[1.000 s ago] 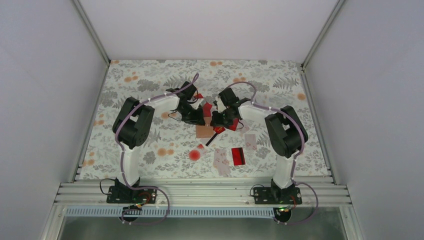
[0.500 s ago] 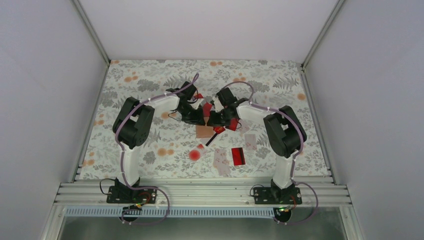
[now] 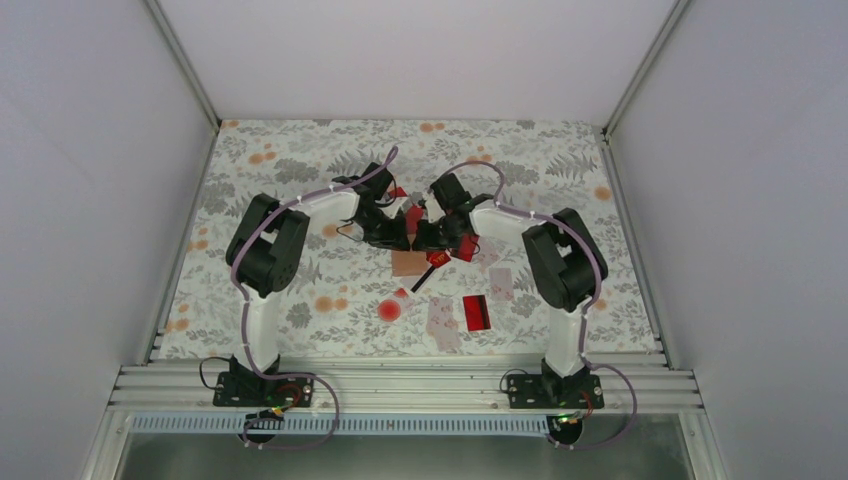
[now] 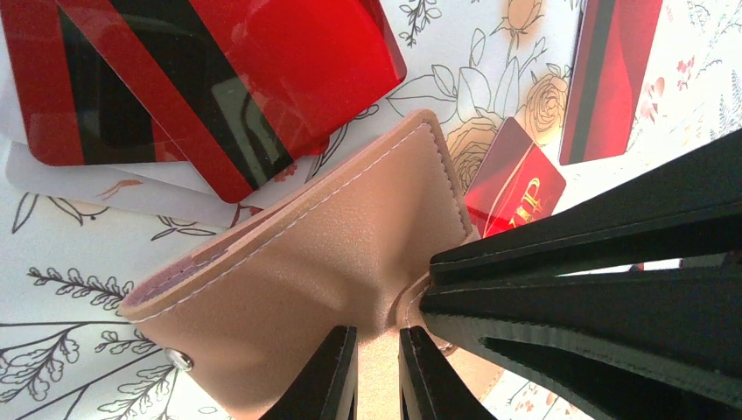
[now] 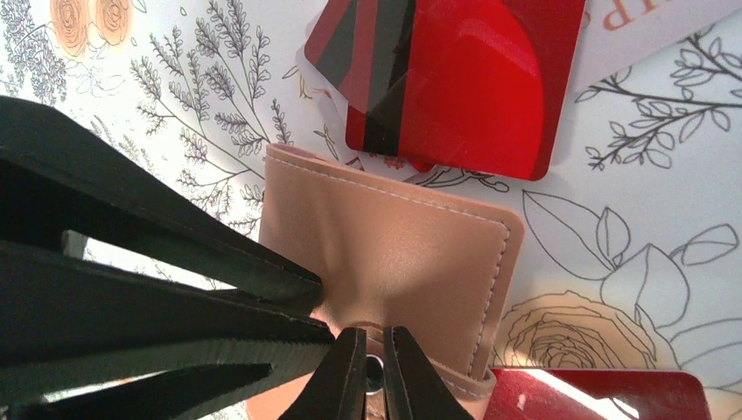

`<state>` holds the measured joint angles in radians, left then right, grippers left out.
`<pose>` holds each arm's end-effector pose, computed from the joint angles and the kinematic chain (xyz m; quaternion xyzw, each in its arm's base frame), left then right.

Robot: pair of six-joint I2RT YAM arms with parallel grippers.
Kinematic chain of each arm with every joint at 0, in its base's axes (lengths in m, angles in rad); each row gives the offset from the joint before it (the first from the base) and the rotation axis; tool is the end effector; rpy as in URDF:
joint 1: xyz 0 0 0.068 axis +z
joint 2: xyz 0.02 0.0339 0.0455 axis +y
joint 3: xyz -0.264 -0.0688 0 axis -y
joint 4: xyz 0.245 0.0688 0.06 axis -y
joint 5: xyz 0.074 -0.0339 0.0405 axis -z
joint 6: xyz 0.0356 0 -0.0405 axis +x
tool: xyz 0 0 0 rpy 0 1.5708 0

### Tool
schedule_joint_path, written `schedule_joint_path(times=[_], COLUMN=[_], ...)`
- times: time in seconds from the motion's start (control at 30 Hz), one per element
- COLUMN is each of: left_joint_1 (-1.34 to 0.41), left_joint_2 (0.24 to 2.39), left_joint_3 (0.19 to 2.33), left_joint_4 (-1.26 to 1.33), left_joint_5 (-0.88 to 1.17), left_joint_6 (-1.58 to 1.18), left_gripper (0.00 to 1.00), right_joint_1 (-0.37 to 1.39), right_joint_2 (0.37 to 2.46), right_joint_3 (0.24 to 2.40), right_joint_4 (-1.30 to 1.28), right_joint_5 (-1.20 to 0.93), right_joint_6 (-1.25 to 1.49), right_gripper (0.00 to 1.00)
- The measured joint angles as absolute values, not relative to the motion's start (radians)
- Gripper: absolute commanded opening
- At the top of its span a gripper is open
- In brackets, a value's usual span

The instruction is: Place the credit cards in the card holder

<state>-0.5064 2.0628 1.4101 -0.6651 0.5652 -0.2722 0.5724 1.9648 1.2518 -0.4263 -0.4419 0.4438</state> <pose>0.3422 -0.2116 0.1443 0.1462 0.9420 -0.3019 0.0071 0.3199 0.2242 0.1460 -0.1081 0.9481 0.2887 0.0783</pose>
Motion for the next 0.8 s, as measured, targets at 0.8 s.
schedule_joint_path(times=[0.8], left_joint_1=[-0.502], left_joint_2=[2.071], left_joint_3=[1.416], left_joint_4=[-0.671], left_joint_5=[0.581], left_joint_6=[-0.271], left_gripper=[0.15], right_joint_1=[0.607], right_joint_2=[1.964], right_joint_3=[1.259], right_joint_4=[-0.418], right_joint_5=[-0.366], right_joint_6=[0.441], right_gripper=[0.04])
